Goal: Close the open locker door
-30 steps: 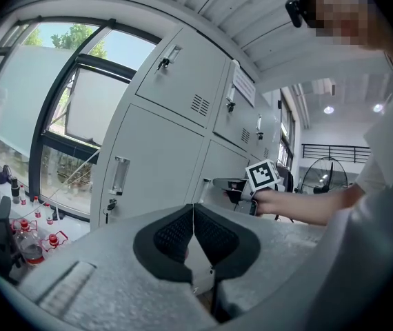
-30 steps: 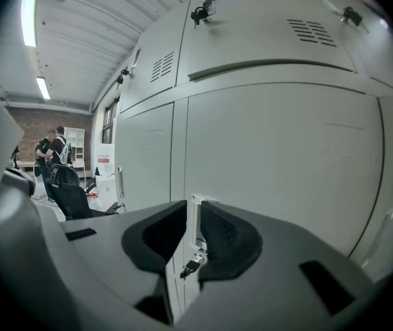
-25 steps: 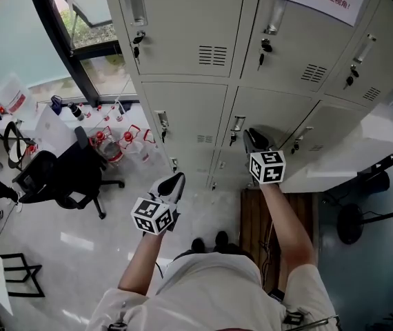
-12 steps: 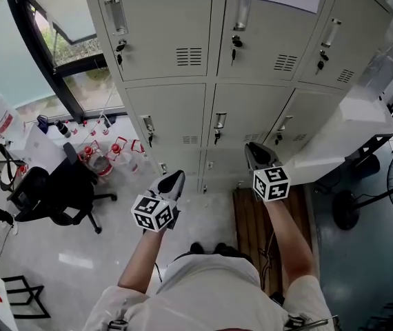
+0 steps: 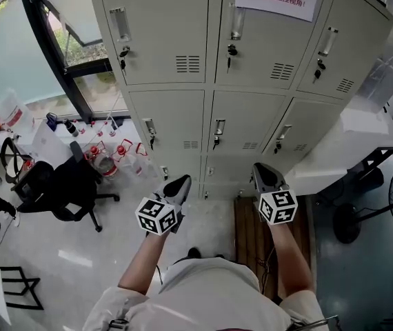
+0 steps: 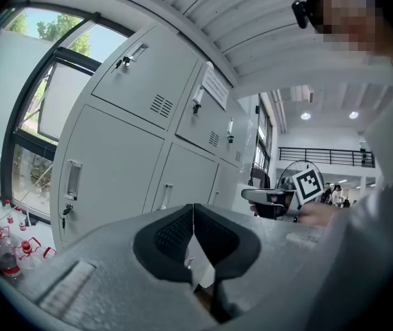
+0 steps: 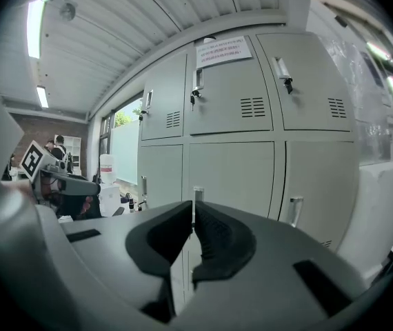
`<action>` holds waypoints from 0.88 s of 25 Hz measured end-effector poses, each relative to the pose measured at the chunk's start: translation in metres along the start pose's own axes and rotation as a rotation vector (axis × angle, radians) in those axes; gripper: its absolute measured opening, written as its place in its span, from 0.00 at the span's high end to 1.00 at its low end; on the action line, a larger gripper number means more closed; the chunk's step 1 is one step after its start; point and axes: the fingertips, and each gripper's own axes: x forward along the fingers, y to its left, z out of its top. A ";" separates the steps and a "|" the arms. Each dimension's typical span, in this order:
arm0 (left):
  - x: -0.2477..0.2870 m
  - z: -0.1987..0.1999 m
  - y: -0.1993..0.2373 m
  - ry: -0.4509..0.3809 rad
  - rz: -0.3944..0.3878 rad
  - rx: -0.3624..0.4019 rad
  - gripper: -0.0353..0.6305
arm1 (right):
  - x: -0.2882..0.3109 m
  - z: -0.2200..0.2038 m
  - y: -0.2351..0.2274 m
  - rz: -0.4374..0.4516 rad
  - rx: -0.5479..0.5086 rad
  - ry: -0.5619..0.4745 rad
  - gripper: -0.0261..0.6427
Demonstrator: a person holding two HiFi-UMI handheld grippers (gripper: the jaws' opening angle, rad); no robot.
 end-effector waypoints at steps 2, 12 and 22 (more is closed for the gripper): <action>0.001 0.002 -0.008 -0.001 -0.001 0.009 0.92 | -0.008 0.001 -0.002 0.006 -0.030 -0.010 0.95; -0.003 0.007 -0.024 -0.030 0.053 0.015 0.92 | -0.026 0.009 -0.012 0.051 -0.056 -0.060 0.96; 0.004 0.007 -0.027 -0.035 0.066 0.014 0.92 | -0.025 0.013 -0.013 0.080 -0.045 -0.078 0.96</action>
